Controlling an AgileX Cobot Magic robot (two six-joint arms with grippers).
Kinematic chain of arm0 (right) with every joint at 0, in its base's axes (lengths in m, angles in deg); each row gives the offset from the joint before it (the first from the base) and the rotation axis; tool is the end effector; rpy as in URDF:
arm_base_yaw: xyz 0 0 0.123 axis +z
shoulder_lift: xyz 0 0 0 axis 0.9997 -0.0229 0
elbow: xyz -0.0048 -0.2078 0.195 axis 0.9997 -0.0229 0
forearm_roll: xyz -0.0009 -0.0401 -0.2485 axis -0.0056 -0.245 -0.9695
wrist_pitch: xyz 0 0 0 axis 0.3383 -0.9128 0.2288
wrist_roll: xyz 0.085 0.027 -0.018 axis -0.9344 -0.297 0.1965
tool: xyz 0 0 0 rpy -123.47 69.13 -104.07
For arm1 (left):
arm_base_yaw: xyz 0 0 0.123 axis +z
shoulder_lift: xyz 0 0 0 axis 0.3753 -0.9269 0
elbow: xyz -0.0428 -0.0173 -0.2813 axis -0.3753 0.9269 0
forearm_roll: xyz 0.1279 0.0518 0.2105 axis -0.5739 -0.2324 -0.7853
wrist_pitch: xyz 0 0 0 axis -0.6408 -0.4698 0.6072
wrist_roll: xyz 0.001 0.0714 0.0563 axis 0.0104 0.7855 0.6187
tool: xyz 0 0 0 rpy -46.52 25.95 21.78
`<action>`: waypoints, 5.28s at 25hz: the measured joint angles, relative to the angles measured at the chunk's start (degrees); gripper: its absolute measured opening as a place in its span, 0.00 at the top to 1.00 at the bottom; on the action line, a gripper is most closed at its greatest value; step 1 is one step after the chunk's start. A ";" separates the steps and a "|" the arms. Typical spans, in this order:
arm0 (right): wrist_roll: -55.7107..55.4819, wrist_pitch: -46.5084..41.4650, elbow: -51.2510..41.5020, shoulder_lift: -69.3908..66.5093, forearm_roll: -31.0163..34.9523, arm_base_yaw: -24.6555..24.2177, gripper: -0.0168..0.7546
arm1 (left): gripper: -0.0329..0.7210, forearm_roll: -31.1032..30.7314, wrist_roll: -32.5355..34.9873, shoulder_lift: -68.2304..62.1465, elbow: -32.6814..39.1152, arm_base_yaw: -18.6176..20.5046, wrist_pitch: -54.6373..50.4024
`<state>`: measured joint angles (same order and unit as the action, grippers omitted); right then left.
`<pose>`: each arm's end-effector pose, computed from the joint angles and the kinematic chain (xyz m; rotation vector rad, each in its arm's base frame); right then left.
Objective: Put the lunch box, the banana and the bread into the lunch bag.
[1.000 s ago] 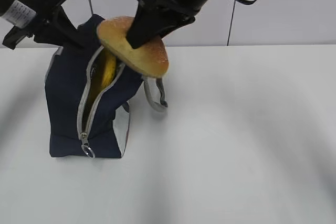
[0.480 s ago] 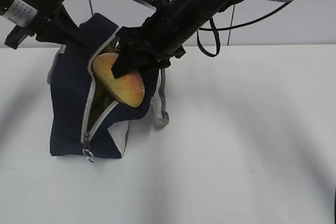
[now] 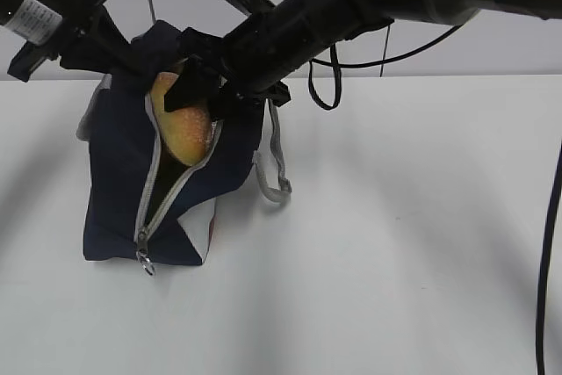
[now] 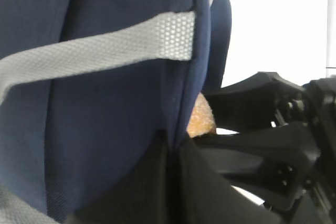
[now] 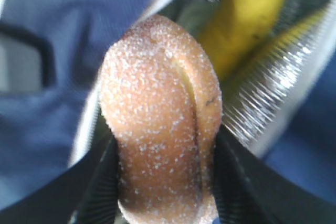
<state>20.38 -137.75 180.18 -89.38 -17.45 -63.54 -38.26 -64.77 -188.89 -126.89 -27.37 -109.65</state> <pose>0.4125 0.2575 0.2393 -0.5873 2.4901 1.1234 0.3643 -0.0863 0.3031 -0.0031 2.6784 -0.9262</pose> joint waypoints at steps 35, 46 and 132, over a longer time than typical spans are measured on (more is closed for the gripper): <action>-11.71 -16.54 19.79 -0.74 -31.08 -0.03 0.47 | 0.96 0.09 0.00 0.00 0.00 0.00 -1.11; -13.62 -16.87 2.19 9.98 -33.36 -1.68 0.48 | 0.96 0.09 0.00 0.00 0.00 0.00 -1.11; -5.27 -10.30 0.13 9.75 -16.76 -7.23 0.98 | 0.96 8.05 4.21 -0.06 0.00 -4.07 1.90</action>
<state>15.11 -148.05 180.30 -79.63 -34.21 -70.77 -30.21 -60.56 -188.95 -126.89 -31.45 -107.75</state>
